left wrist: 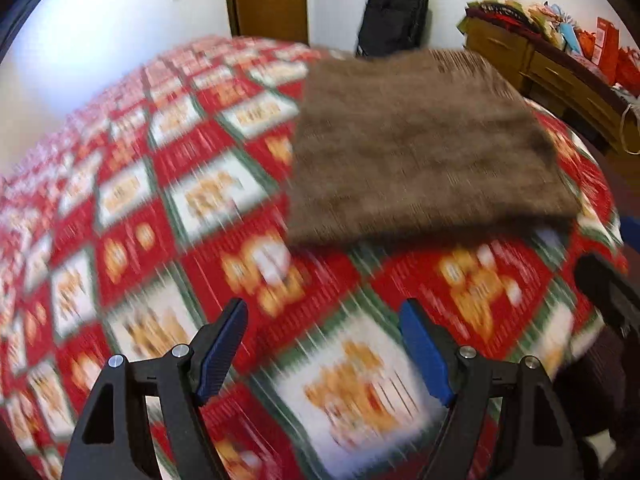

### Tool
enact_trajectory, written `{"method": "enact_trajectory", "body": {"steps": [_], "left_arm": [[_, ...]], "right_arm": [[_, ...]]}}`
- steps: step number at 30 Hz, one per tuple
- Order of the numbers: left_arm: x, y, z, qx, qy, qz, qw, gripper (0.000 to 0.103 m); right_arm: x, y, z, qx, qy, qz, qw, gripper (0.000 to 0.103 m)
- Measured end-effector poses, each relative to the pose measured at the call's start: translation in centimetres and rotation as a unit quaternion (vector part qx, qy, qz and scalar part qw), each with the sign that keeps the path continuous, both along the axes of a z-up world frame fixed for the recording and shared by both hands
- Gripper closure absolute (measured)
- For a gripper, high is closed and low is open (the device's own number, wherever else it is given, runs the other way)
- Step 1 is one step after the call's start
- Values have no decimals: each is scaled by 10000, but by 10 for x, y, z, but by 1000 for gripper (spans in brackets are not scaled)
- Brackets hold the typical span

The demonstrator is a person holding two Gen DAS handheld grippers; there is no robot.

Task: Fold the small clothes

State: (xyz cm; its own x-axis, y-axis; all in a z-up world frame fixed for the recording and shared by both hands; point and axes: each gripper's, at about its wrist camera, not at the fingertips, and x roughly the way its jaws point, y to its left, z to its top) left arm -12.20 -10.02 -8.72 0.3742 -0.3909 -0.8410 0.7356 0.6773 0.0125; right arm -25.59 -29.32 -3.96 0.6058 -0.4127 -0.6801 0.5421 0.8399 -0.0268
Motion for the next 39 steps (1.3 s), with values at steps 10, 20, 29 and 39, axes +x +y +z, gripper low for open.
{"method": "enact_trajectory", "body": {"steps": [10, 20, 29, 39], "left_arm": [[-37, 16, 13, -89, -169, -87, 9998, 24], [-67, 38, 69, -476, -1488, 195, 9875, 24], [-84, 73, 124, -1336, -2326, 571, 9616, 24], [-104, 112, 167, -2165, -2959, 985, 9251, 15]], "right_arm": [[-12, 9, 0, -716, 319, -561, 9953, 12], [-23, 17, 27, -768, -240, -668, 9945, 0], [-56, 24, 70, -910, -1380, -964, 9815, 0], [-82, 40, 115, -1175, -2703, -978, 9506, 0]]}}
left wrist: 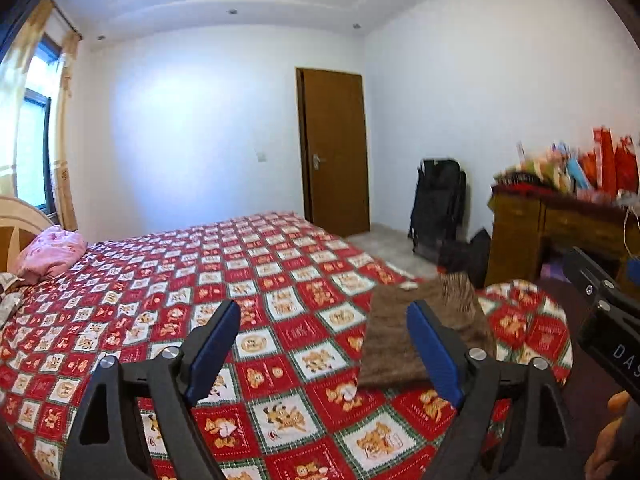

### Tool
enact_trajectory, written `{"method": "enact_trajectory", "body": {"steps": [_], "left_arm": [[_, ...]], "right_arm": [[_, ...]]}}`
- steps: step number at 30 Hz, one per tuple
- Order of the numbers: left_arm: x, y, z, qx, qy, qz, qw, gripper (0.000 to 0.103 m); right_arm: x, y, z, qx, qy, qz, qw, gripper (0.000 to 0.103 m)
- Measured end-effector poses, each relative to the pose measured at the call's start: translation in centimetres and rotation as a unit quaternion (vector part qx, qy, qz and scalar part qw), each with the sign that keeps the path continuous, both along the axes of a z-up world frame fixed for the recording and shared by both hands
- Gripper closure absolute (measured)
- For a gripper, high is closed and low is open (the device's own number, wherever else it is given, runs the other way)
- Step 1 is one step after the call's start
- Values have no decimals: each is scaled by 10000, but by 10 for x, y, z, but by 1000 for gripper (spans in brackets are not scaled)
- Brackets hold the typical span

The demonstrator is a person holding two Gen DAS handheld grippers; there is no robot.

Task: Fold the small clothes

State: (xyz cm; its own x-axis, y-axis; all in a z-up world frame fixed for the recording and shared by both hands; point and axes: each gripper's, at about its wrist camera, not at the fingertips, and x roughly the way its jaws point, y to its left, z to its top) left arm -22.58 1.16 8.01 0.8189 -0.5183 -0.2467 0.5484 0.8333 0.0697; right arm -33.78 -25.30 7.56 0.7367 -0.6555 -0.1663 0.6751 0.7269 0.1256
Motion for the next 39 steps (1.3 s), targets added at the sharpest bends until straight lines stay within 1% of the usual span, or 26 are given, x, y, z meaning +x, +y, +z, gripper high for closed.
{"method": "enact_trajectory", "body": {"steps": [3, 6, 13, 18, 28, 35, 39], "left_arm": [[-2, 2, 2, -78, -49, 42, 9999, 14], [-4, 2, 2, -100, -49, 44, 9999, 14], [-3, 0, 0, -4, -15, 72, 10000, 14], [1, -2, -5, 56, 88, 77, 9999, 14], [-3, -5, -6, 166, 26, 65, 9998, 14], [0, -7, -8, 229, 80, 63, 9997, 14], [1, -7, -9, 273, 51, 143, 9995, 14]], "right_arm": [[0, 5, 1, -159, -80, 60, 9998, 0], [3, 8, -1, -270, -33, 43, 9996, 0], [-2, 1, -5, -28, -61, -44, 10000, 0], [-5, 3, -7, -53, -34, -48, 10000, 0], [-4, 4, -9, -36, 20, -43, 10000, 0], [-4, 2, -12, 3, 57, -48, 10000, 0], [-2, -1, -12, 38, 93, -40, 9999, 0]]}}
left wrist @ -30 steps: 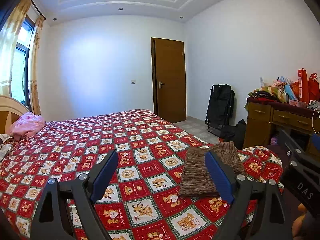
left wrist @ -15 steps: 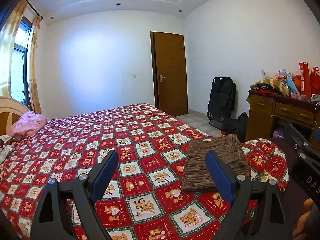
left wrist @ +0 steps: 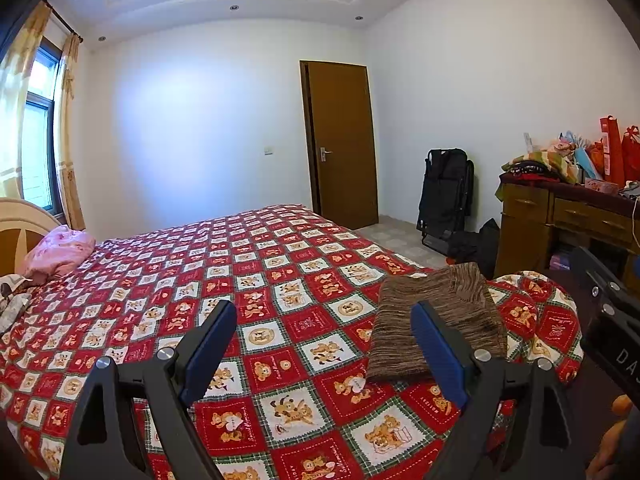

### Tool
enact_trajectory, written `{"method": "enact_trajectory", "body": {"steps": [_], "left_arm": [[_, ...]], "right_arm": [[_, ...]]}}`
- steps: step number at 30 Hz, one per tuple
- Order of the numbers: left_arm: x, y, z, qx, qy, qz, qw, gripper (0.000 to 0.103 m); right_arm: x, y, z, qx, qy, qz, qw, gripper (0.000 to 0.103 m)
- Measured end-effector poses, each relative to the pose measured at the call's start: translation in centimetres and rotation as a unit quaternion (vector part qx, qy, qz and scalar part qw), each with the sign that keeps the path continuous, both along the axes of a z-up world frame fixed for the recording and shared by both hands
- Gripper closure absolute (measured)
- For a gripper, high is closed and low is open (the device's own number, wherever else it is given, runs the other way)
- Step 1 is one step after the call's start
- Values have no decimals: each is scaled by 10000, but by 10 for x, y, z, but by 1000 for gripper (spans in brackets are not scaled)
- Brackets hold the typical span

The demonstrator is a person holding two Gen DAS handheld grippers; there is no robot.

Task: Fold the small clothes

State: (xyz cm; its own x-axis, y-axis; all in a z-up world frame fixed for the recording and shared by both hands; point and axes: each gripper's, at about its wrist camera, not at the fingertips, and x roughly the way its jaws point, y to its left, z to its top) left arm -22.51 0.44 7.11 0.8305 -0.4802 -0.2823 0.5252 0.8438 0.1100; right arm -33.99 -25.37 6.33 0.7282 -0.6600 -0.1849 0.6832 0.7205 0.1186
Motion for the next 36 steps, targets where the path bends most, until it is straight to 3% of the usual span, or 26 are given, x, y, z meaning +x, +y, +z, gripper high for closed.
{"method": "enact_trajectory", "body": {"steps": [13, 24, 36], "left_arm": [[2, -6, -2, 107, -99, 121, 9998, 14], [13, -8, -5, 15, 55, 299, 9995, 14], [6, -7, -4, 26, -166, 67, 9998, 14]], "right_arm": [[2, -3, -4, 68, 78, -20, 9999, 0], [2, -3, -5, 115, 98, -52, 9999, 0], [3, -1, -8, 246, 163, -48, 9996, 0]]}}
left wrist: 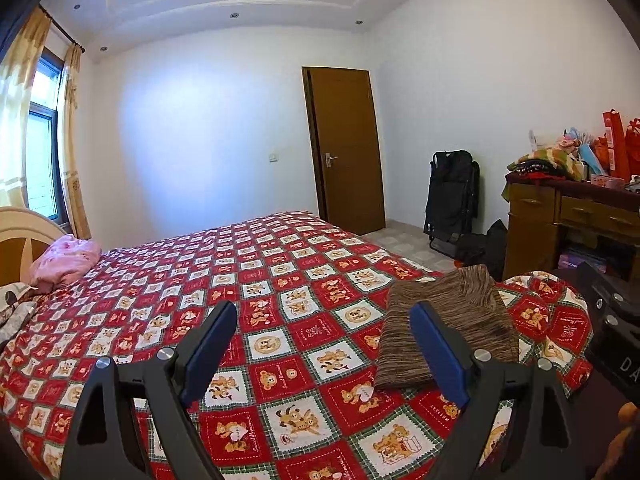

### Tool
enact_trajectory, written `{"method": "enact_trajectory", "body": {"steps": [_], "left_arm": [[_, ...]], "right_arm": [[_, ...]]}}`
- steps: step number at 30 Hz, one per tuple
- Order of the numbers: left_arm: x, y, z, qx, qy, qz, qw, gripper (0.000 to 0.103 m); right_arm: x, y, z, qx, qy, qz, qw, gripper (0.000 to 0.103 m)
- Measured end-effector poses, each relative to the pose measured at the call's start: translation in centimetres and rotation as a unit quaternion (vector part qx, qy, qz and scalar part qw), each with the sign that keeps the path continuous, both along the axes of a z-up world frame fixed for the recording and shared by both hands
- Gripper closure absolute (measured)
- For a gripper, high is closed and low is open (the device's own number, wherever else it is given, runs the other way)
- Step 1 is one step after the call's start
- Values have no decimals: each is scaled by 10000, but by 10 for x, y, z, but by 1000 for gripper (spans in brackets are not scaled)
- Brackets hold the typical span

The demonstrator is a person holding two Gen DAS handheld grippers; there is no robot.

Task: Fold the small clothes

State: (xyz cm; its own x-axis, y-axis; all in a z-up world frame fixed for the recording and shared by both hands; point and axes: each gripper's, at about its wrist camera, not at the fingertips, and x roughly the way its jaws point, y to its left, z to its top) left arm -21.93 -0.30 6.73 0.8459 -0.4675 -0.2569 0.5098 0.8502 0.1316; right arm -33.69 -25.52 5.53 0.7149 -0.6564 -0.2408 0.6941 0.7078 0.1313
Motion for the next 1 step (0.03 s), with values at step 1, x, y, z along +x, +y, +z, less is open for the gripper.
{"method": "enact_trajectory", "body": {"steps": [1], "left_arm": [[0, 0, 0, 10, 23, -35, 10000, 14]], "right_arm": [[0, 0, 0, 0, 6, 6, 10000, 0]]}}
